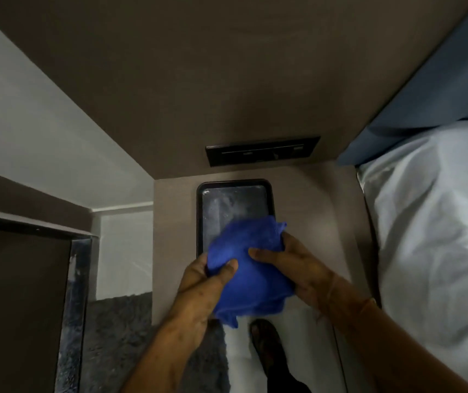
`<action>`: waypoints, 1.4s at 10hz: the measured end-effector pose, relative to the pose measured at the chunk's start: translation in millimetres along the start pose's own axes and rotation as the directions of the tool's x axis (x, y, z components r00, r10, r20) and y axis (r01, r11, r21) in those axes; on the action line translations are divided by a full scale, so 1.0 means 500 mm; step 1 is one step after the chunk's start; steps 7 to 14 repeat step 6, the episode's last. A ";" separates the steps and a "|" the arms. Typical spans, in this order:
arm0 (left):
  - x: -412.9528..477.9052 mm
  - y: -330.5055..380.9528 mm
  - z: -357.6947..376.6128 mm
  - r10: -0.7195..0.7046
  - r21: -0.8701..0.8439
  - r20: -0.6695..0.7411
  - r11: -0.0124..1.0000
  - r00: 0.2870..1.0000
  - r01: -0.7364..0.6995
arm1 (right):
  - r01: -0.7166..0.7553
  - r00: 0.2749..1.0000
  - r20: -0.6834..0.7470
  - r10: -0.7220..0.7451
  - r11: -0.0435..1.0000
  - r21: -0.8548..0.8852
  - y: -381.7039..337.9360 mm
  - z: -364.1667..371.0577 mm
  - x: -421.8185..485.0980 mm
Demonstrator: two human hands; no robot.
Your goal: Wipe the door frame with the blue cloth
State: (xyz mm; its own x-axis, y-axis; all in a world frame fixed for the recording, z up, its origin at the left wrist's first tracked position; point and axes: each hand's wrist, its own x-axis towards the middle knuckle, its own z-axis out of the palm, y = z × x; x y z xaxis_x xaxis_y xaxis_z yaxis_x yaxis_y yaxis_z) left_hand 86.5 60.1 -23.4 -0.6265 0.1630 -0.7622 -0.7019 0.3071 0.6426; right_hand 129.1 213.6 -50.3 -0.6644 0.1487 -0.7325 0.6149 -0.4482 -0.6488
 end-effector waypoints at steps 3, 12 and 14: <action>0.301 -0.125 0.020 0.046 0.355 -0.118 0.935 0.992 -0.001 | -0.214 0.953 -0.282 0.107 0.899 -0.383 0.136 -0.030 0.244; 0.255 -0.143 -0.016 0.296 0.572 -0.225 0.811 0.928 -0.120 | -0.024 0.952 -0.225 -0.206 0.684 -0.730 0.164 -0.010 0.171; 0.255 -0.143 -0.016 0.296 0.572 -0.225 0.811 0.928 -0.120 | -0.024 0.952 -0.225 -0.206 0.684 -0.730 0.164 -0.010 0.171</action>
